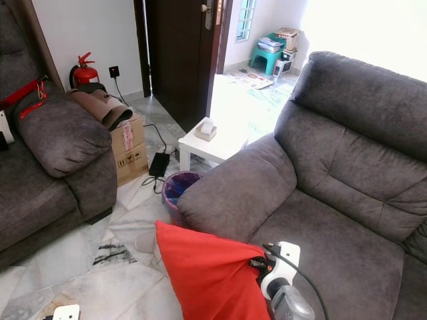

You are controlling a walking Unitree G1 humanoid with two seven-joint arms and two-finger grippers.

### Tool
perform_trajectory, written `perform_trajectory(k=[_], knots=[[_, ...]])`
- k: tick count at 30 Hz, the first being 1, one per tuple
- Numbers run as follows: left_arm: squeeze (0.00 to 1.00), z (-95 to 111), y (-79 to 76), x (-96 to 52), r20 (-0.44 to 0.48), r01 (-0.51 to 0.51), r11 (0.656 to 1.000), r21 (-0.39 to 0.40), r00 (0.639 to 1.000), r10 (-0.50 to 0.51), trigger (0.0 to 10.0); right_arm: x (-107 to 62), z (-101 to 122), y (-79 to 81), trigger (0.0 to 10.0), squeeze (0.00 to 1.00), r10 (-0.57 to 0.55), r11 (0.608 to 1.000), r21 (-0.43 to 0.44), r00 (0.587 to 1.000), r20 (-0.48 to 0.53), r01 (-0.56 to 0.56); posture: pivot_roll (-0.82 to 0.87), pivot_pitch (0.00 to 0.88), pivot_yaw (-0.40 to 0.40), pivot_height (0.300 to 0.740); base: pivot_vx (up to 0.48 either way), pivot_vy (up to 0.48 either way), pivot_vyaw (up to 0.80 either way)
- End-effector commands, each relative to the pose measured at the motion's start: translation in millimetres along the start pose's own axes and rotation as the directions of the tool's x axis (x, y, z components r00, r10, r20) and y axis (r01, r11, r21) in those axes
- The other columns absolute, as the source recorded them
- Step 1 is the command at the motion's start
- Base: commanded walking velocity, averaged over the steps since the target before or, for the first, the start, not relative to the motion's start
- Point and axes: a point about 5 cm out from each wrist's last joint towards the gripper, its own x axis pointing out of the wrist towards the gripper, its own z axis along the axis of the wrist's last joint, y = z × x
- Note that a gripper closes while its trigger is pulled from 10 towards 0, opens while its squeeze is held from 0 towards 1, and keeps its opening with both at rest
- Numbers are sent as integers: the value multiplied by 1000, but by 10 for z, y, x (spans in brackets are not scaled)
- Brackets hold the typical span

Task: Move the pillow to the sofa from floor

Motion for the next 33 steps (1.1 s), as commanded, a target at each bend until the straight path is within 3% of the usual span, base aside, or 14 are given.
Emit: perform_trajectory(k=[1, 33], knots=[[0, -29, 16, -7, -9, -4, 1000, 7, 1000, 4, 10000, 57, 265, 12, 10000, 0, 22, 999, -40, 996, 88, -19, 158, 0, -134, 740, 0, 0, 0], [0, -19, 3, -4, -6, 8, 1000, 3, 1000, -8, 10000, 65, 247, 28, 10000, 0, 23, 999, -32, 996, 81, -21, 159, 0, -130, 740, 0, 0, 0]])
